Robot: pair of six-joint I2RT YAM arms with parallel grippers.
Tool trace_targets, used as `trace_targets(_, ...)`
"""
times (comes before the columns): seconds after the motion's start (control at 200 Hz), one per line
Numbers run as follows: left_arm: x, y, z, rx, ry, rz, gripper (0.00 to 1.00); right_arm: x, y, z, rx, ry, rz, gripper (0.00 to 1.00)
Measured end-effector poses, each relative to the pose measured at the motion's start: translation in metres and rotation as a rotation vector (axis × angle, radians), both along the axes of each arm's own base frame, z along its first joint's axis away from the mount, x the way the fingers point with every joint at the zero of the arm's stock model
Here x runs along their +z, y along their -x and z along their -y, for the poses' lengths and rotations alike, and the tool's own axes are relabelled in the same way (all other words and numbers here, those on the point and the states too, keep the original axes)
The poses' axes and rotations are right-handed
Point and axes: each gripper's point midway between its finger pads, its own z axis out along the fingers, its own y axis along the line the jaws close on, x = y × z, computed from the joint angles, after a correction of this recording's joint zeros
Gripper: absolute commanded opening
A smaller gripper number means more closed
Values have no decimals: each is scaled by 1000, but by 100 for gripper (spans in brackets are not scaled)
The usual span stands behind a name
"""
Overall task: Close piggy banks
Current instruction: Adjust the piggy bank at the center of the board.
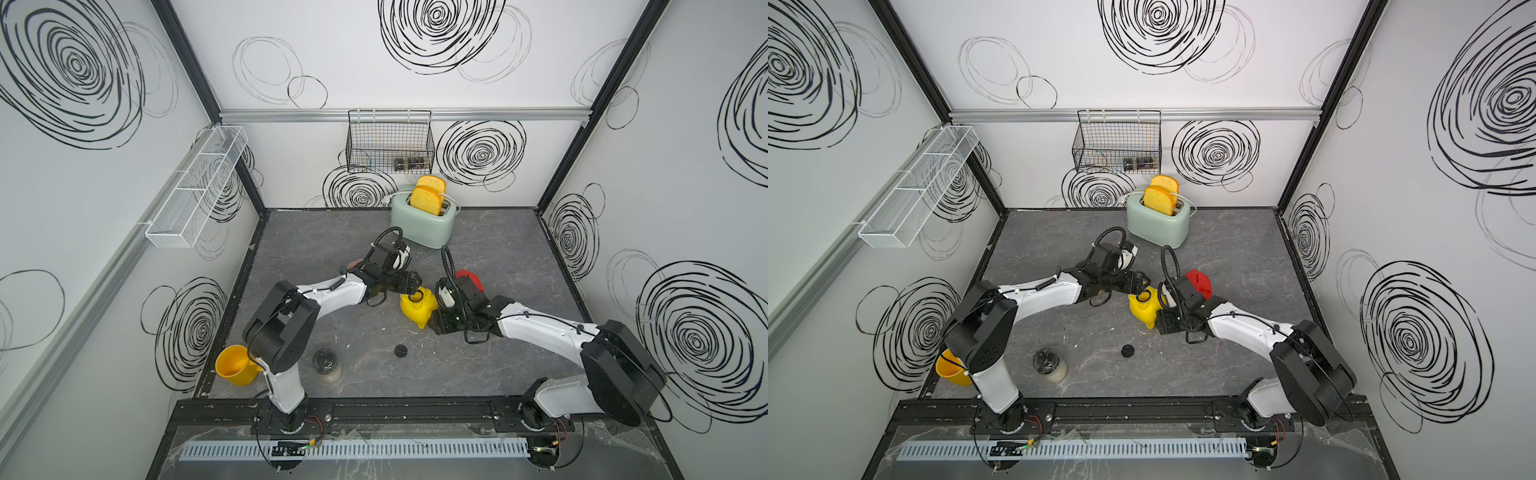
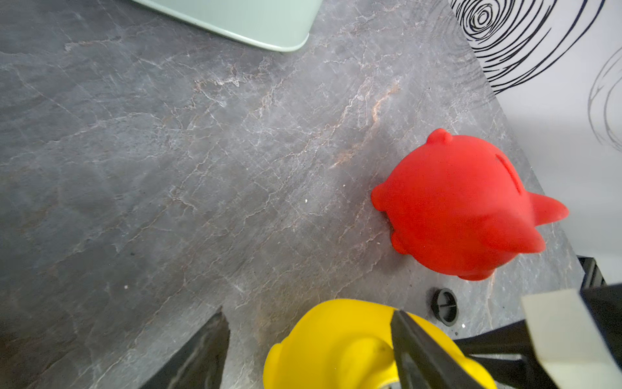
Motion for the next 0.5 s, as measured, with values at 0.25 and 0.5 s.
trace_targets(0.25,-4,3,-2,10,-6,-29,76,-1,0,0,-12,-2,-7,65)
trace_targets(0.5,-4,8,-4,20,5,-49,76,0,-1,-1,-18,-5,-9,65)
